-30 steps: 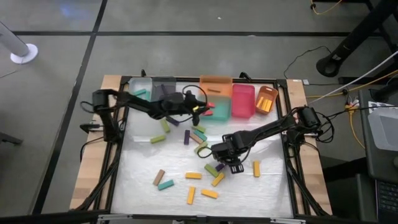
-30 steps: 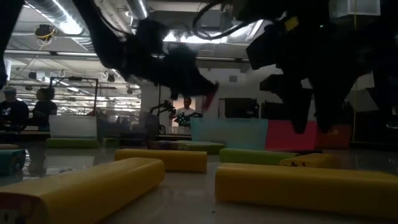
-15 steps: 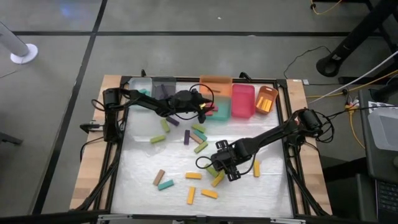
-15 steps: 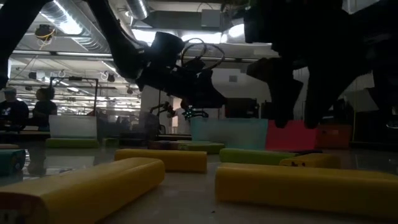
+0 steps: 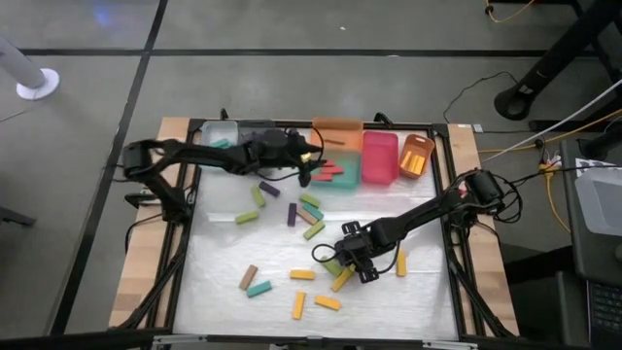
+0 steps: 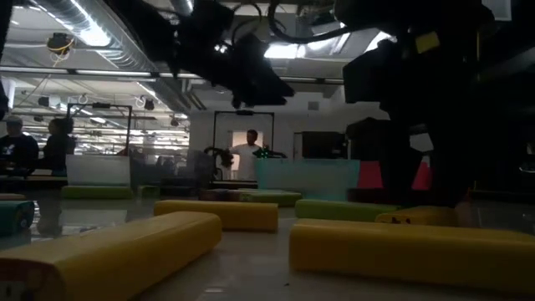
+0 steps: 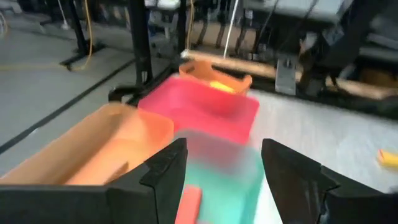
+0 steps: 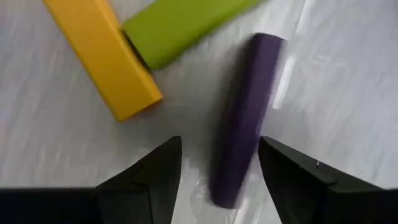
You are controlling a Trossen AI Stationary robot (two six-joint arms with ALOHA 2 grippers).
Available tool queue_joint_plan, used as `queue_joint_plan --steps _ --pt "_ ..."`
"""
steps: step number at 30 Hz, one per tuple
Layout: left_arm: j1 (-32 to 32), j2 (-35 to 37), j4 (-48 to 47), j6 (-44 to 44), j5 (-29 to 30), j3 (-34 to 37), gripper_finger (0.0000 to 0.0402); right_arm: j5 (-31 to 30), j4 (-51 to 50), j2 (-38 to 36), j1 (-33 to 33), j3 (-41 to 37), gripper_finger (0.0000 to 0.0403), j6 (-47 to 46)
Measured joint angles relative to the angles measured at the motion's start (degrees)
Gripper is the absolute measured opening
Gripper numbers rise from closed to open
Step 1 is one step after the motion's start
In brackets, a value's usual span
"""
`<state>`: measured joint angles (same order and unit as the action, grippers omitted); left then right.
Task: Sort blocks
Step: Put the violet block into the black bin
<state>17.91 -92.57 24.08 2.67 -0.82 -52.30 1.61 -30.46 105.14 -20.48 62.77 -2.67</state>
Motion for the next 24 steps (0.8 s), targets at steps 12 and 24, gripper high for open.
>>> queue_joint_plan --steps 12,24 --pt "-4.15 20.17 -45.8 1.44 -0.02 0.0 0.0196 -2.97 2.25 0.08 0.37 0.13 0.0067 -0.09" --pt "-9.62 22.86 -70.32 24.69 0.02 4.41 0.0196 -11.27 -0.64 -0.07 2.99 11.29 0.0069 12.65"
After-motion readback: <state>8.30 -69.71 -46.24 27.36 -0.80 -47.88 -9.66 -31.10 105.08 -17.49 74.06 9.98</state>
